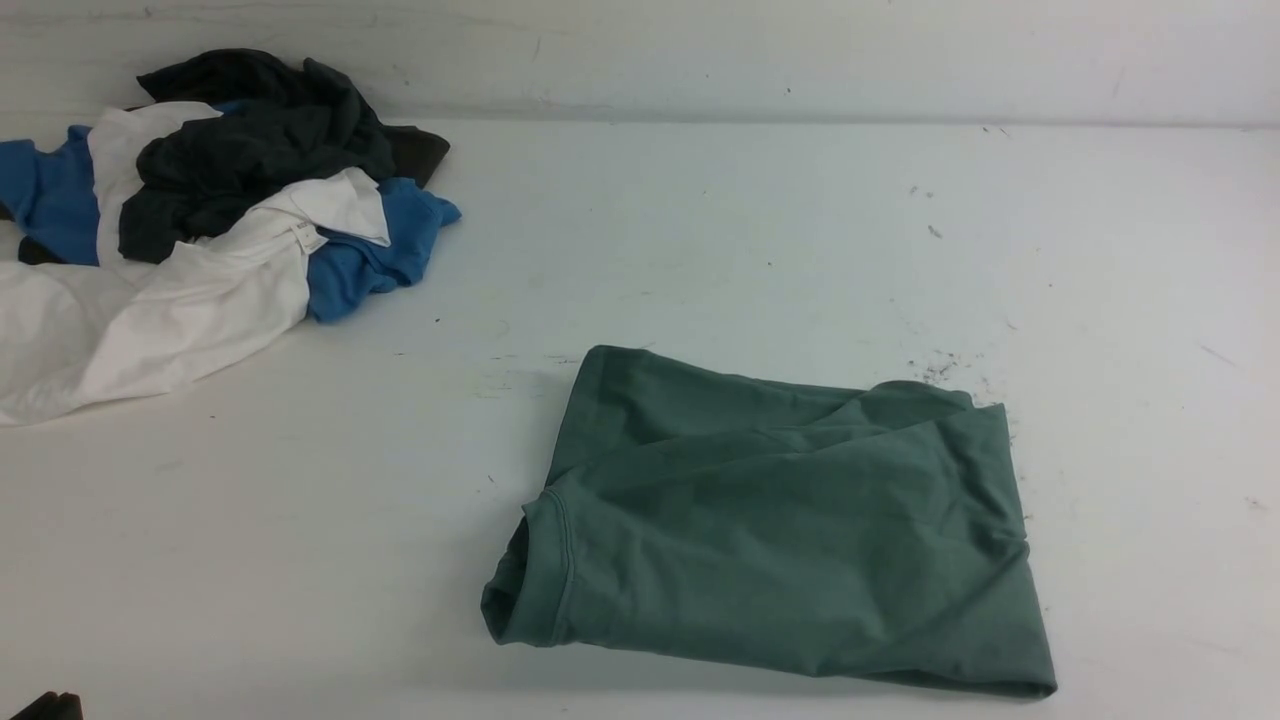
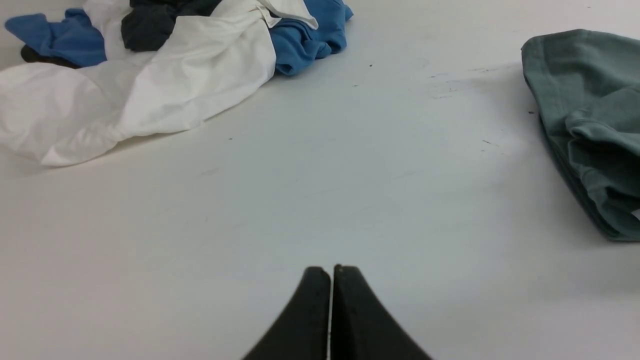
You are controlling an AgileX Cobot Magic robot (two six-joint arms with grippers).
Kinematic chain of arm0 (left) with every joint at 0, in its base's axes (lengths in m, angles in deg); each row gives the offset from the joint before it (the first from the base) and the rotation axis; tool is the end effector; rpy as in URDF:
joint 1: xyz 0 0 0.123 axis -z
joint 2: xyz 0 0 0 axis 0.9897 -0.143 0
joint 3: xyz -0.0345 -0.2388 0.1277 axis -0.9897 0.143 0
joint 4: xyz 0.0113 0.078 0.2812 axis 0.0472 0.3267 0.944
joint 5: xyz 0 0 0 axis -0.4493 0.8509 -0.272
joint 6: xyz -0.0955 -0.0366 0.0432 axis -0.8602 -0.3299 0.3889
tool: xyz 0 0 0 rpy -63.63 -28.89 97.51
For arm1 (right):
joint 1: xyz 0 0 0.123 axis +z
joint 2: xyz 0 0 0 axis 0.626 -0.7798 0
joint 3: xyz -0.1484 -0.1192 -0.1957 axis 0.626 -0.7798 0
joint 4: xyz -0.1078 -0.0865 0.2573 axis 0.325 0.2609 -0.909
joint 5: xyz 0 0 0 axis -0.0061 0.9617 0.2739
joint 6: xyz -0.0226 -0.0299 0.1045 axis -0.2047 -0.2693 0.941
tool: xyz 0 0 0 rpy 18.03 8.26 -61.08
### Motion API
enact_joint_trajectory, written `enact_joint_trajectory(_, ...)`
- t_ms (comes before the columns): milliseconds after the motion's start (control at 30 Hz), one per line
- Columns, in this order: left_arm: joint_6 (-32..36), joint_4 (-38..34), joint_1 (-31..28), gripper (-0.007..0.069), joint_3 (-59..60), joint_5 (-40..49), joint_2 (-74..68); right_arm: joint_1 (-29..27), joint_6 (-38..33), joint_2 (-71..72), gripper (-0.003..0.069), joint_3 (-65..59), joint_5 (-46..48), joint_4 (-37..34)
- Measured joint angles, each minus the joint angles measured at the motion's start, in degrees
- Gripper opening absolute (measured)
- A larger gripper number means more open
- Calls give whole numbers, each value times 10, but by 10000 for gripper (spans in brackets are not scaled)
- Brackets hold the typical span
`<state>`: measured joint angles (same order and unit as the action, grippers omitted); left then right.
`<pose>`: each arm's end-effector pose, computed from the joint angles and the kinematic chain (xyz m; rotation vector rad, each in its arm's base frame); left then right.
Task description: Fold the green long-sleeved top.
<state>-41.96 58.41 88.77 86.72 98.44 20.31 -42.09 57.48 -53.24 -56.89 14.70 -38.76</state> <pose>0.1242 -0.0132 0.1673 0.1326 1.8583 -0.0439 0.1241 -0.0089 0.1664 -0.0292 1.8748 -0.1235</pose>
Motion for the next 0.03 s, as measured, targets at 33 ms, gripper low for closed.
enact_joint_trajectory(33, 0, 0, 0, -4, 0, 0, 0, 0, 0, 0, -13, 0, 0, 0)
